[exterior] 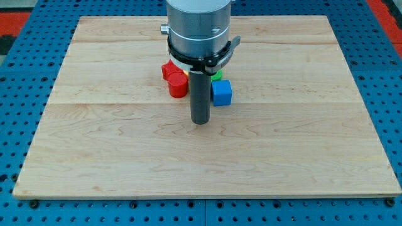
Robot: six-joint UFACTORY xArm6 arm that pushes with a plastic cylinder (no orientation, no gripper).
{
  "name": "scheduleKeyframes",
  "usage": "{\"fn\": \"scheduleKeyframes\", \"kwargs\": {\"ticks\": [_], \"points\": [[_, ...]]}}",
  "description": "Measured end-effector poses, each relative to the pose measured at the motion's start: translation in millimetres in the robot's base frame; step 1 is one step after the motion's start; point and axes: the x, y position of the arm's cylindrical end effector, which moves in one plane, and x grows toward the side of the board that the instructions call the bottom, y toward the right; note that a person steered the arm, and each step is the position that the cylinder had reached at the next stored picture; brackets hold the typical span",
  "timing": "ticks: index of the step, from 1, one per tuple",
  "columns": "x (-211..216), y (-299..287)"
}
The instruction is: Point your arm to the bottom of the red circle
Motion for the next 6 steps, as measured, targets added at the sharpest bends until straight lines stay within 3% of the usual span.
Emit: {"fn": "scheduleKeyframes", "kwargs": {"ticks": [6], "points": [[16,-4]]}}
